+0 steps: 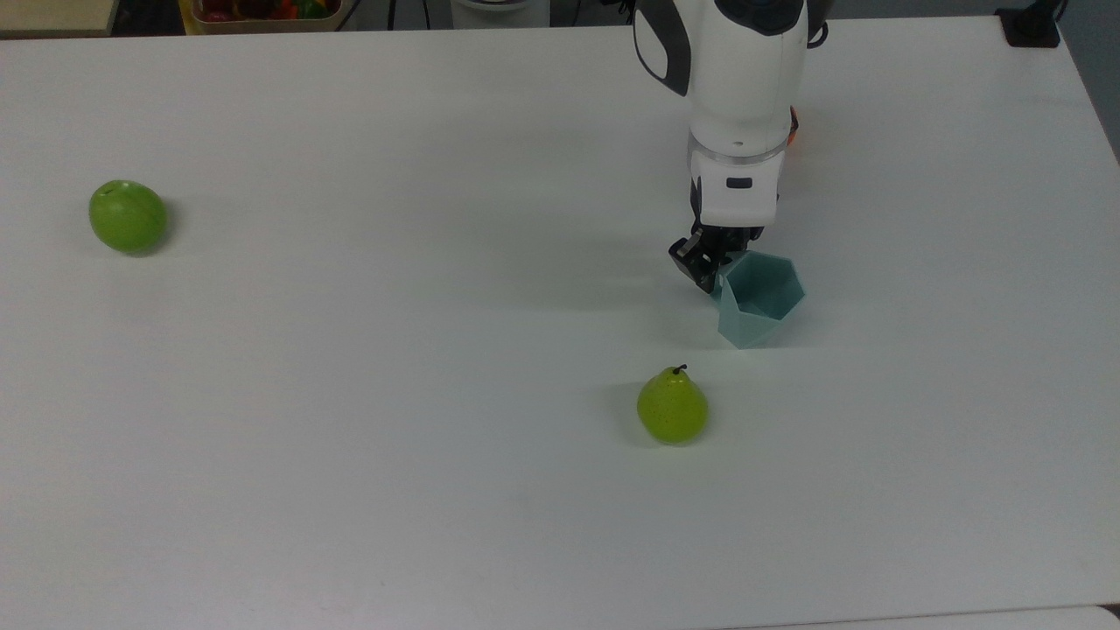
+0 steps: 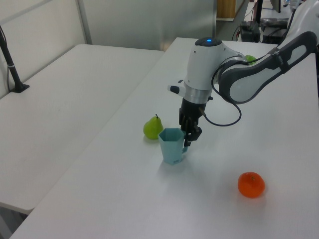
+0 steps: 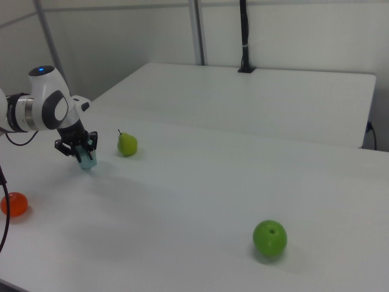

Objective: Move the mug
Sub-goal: 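Close the gripper on the rim of the teal mug, then lift the teal mug and carry it away from the pear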

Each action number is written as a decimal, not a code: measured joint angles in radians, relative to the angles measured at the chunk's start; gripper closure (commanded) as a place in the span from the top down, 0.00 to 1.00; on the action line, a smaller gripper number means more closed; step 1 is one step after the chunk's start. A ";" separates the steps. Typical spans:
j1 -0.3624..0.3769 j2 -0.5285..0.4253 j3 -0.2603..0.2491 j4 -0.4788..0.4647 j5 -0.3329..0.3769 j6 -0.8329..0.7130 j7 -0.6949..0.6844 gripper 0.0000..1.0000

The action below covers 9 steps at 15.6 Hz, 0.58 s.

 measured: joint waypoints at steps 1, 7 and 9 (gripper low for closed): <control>0.000 0.000 0.000 0.001 0.000 0.000 0.000 0.28; 0.000 0.001 0.000 0.002 0.000 0.001 0.000 0.00; 0.000 0.001 0.000 0.002 0.000 0.001 0.000 0.00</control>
